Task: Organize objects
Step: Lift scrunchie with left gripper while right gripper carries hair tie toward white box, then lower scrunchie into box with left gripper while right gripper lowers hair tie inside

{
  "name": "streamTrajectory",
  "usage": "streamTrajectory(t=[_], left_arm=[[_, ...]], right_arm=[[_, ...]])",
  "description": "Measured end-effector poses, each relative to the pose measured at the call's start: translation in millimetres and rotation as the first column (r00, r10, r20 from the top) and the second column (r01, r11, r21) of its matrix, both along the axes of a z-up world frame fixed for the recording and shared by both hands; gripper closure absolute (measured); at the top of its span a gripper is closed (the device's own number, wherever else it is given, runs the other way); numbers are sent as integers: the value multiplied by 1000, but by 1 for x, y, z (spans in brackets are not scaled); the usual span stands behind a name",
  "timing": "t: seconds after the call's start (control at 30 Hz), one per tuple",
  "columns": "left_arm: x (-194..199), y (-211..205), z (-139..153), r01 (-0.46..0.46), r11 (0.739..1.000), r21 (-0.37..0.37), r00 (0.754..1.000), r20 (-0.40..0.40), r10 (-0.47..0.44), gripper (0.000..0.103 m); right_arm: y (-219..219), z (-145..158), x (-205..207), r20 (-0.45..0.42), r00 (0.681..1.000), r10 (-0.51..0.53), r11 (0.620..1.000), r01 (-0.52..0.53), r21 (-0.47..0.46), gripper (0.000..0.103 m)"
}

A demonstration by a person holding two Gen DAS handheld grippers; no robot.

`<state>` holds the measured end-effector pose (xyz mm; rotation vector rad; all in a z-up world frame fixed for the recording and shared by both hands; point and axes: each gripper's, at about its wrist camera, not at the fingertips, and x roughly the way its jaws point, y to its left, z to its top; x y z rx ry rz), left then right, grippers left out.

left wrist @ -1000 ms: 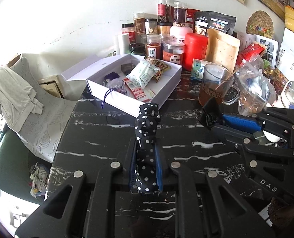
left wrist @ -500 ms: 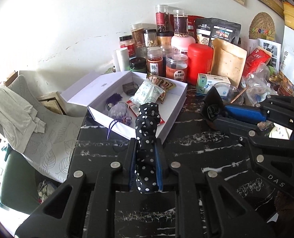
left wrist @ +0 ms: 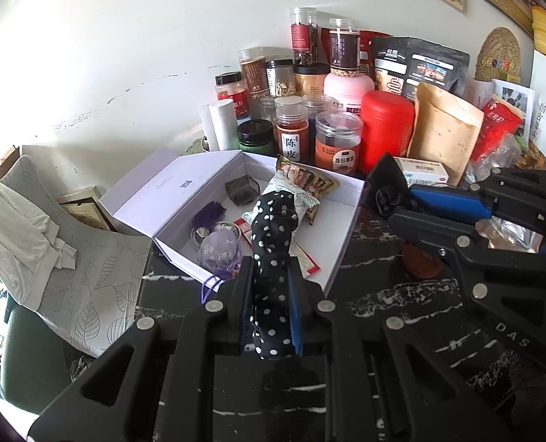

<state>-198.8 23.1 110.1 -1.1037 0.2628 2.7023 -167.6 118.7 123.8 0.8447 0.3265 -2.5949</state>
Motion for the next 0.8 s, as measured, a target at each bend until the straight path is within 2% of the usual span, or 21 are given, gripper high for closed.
streamTrajectory(t=[0.47,0.8], left_arm=[[-83,-19,-27,-9,1000,-2,1000,20,9,87],[-140,-29,-58,-23,1000,-5,999,47,23,87]], right_arm=[[-14,-16,-74,29,999,-20,1000,20,-6,84],[-23,-30,-122,62,997,-53,998,55,-15,84]])
